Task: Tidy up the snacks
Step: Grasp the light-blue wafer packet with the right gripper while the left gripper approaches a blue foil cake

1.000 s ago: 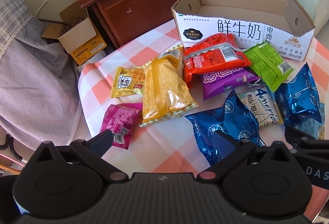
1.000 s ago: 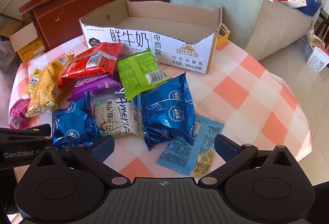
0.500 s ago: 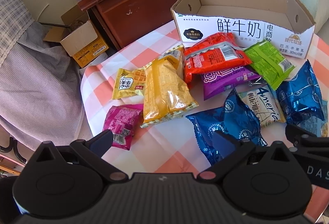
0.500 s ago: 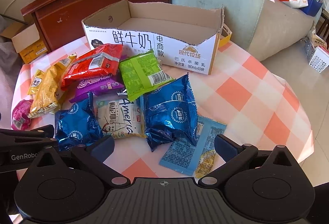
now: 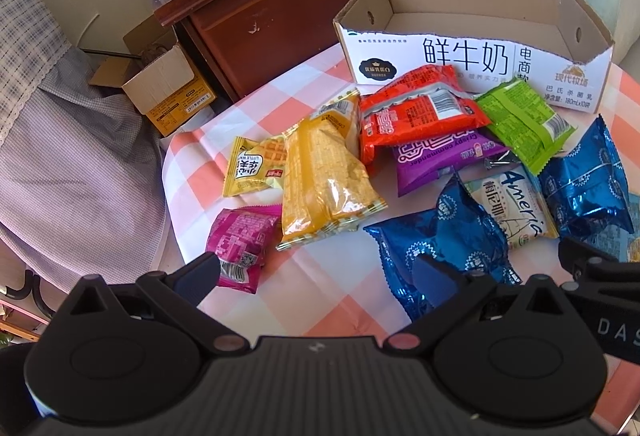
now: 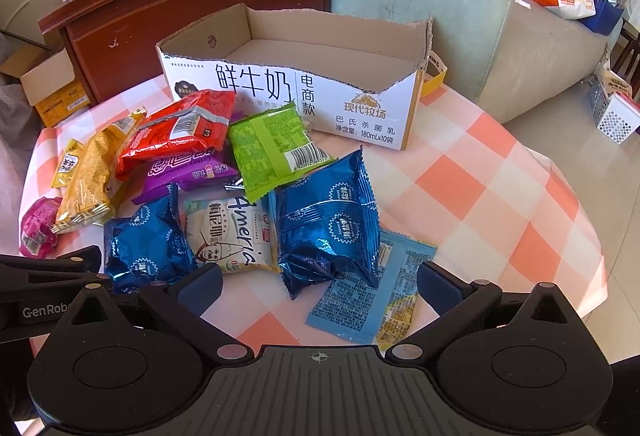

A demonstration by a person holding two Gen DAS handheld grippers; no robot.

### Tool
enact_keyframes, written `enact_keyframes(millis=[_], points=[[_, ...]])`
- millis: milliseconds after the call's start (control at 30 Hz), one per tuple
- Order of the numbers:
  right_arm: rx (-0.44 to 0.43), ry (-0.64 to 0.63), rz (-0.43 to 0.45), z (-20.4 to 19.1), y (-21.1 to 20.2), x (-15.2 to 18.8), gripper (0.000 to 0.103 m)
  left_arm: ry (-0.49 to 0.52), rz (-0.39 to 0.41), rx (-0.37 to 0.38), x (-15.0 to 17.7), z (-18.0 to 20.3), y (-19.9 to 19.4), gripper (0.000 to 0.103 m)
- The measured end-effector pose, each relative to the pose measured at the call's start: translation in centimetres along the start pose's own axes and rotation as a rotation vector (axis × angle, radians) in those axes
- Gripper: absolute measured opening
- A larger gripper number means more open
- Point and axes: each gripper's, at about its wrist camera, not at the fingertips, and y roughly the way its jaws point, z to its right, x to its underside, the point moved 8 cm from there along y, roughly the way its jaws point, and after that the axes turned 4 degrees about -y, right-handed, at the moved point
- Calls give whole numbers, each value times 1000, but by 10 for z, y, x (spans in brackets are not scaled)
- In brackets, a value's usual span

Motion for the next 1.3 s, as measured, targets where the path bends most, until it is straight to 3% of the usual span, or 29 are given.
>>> enact_keyframes(millis=[700,1133,1300], points=[[9,4,6,3,1,1,103,-6,-2,8,1,3,3,101],[-11,62,-6,27,0,11,103,11,14,96,3,25,-4,101],[-33,97,39,46,-6,16,103,-12,19,146,4,24,-3,101]])
